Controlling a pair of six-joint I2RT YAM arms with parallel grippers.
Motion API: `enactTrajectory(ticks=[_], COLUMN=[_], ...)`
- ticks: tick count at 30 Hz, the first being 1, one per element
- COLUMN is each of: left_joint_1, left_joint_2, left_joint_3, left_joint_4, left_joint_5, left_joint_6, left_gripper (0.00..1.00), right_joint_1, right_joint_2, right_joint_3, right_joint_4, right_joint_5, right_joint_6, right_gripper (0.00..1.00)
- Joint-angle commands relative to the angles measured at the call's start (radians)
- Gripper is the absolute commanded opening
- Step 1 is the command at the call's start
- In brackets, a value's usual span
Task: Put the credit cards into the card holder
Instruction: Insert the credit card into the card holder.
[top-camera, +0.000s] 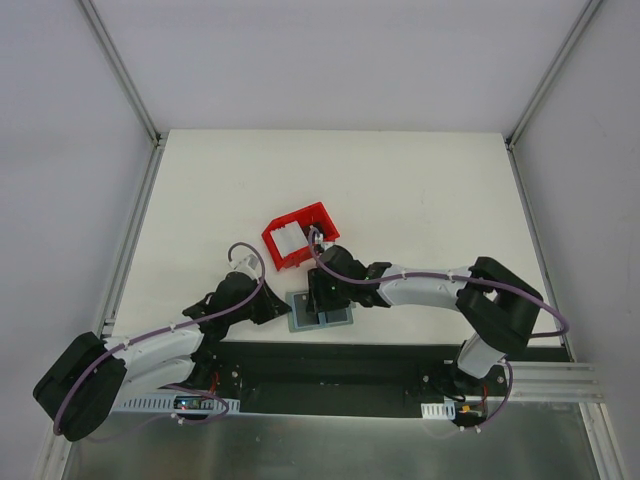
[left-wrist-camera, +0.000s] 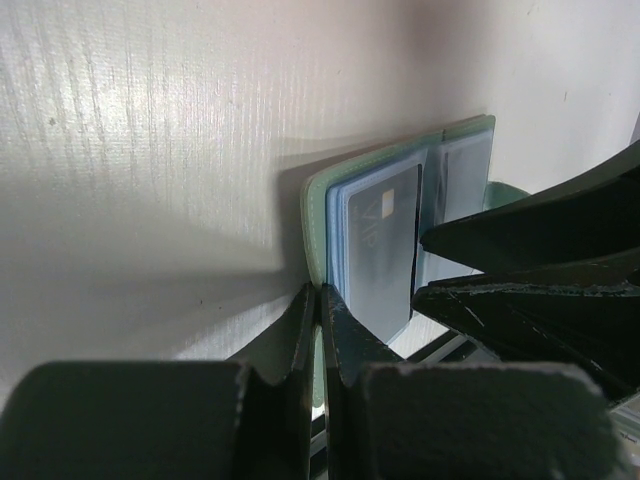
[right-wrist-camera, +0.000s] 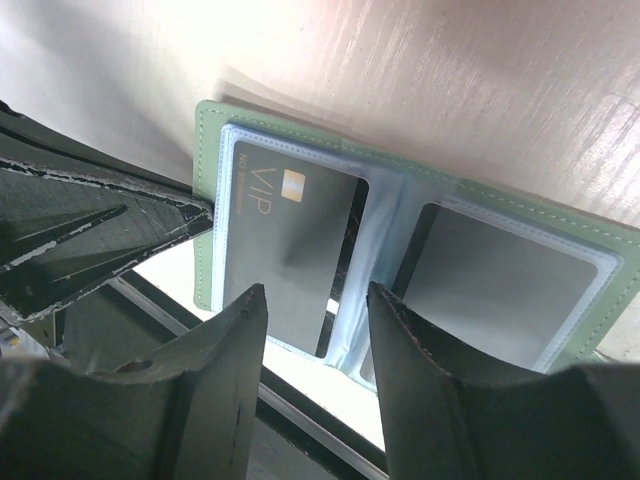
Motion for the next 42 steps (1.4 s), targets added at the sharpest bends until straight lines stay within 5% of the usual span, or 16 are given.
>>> enactTrajectory(ticks=[1, 16, 42], left_joint_1=[0.0, 0.0, 0.0], left_joint_2=[-0.021, -0.049, -0.084], left_joint_3=[-0.008, -0.019, -0.018], left_joint_4=[-0.009, -0.018, -0.019], left_joint_5=[-0.011, -0.022, -0.014], left_joint_6=[0.01, 0.016, -0.002], left_gripper=[0.0, 0.0, 0.0], right_joint_1=[0.013, 0.059, 0.149], right_joint_2=[-0.052, -0.107, 0.06], right_joint_3=[0.052, 0.119, 0.276], right_joint_4=[-0.061, -0.211, -0.293], right_joint_5=[0.058, 0.295, 0.289], right_joint_6=[-0.035, -0.062, -0.095], right_gripper=[0.49, 0.73, 0.66])
